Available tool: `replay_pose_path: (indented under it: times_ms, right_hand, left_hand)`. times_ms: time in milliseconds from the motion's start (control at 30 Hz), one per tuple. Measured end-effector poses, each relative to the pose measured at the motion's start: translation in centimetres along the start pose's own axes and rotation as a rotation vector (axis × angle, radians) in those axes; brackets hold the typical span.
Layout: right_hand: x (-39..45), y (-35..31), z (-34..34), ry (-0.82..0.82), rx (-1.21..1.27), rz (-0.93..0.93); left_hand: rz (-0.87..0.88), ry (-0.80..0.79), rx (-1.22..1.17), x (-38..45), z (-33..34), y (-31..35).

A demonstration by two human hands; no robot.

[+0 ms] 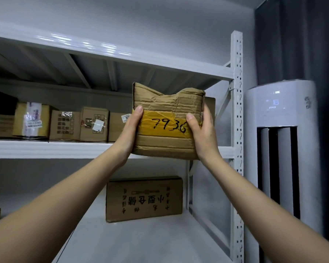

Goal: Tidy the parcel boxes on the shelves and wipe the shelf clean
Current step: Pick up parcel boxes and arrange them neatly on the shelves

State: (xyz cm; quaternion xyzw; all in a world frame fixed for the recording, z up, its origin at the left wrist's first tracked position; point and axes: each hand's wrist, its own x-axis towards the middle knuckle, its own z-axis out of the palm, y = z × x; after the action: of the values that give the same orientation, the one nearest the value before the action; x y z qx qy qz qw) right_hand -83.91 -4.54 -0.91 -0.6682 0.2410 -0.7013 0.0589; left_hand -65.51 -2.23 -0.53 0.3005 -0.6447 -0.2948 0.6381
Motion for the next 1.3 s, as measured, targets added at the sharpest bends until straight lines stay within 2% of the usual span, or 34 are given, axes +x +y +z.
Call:
replay_pose_path:
  times_ms: [167, 300, 667, 833, 1000, 1067, 1167, 1300]
  right_hand:
    - [3.0, 1.9, 0.5, -0.164, 0.042, 0.084]
    - [5.5, 4.3, 0.4, -0.235, 0.005, 0.14]
    - [11.8, 14.9, 0.9, -0.325, -0.129, 0.167]
    - [14.3, 19.8, 1.9, -0.41, -0.076, 0.236]
    - [16.5, 22.3, 1.8, -0.375, -0.039, 0.282]
    - [16.9, 22.7, 1.2, -0.362, -0.022, 0.323]
    - [16.9, 23.0, -0.1, -0.307, -0.154, 0.295]
    - [17.6, 23.3, -0.5, -0.237, -0.319, 0.263]
  left_hand:
    - [-0.072, -0.028, 0.092, 2.1, -0.6, -1.1]
    - [-0.153, -0.027, 0.125, 4.6, -0.4, -2.1]
    - [-0.208, 0.025, 0.407, 13.7, 1.1, -7.8]
    - [-0.235, 0.051, 0.44, 17.5, 1.5, -10.8]
    - [-0.198, 0.07, 0.51, 19.7, 2.9, -11.2]
    - [-0.218, 0.029, 0.589, 20.2, 3.6, -10.8]
    - [-0.262, -0.054, 0.693, 20.5, 4.3, -9.7]
    - [-0.3, -0.107, 0.661, 21.3, 4.2, -9.5]
